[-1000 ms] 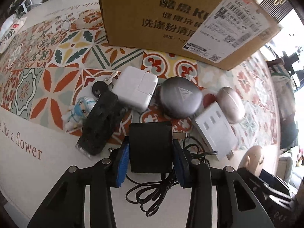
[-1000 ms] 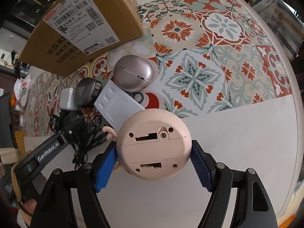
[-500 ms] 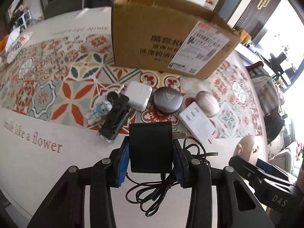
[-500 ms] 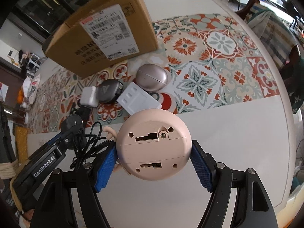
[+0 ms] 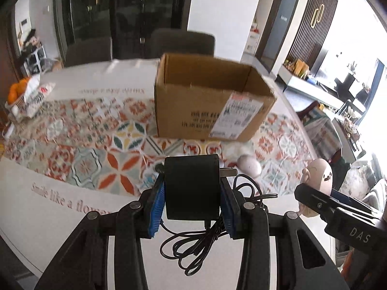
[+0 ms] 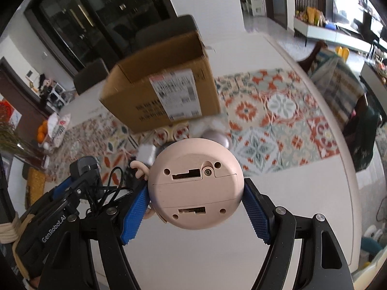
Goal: Organize rigid objects
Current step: 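Carry the adapter and clock into the cardboard box with both grippers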
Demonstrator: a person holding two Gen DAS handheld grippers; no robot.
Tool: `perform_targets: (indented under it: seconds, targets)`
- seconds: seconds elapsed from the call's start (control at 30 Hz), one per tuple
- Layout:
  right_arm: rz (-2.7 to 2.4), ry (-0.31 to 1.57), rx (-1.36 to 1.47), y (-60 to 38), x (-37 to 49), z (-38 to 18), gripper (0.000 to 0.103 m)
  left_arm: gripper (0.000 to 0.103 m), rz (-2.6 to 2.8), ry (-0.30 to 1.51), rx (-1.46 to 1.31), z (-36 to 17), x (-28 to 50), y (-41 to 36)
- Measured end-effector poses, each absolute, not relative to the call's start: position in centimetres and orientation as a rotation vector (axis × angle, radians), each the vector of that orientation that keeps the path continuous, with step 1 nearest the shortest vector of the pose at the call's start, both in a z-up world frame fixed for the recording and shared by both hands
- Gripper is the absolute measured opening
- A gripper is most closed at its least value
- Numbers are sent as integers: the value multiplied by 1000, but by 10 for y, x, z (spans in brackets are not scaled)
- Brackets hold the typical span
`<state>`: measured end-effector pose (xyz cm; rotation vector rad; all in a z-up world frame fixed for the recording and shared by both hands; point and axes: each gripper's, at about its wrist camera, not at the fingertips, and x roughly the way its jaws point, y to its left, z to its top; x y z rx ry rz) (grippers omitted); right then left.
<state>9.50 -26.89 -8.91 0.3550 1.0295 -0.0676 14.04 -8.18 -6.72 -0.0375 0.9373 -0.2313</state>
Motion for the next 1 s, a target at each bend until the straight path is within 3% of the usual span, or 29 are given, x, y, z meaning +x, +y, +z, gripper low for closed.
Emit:
perform_targets:
  seconds: [1.0]
  targets:
    - [-12, 800, 311, -273, 187, -7, 75, 41, -284, 698, -9, 17, 224, -89]
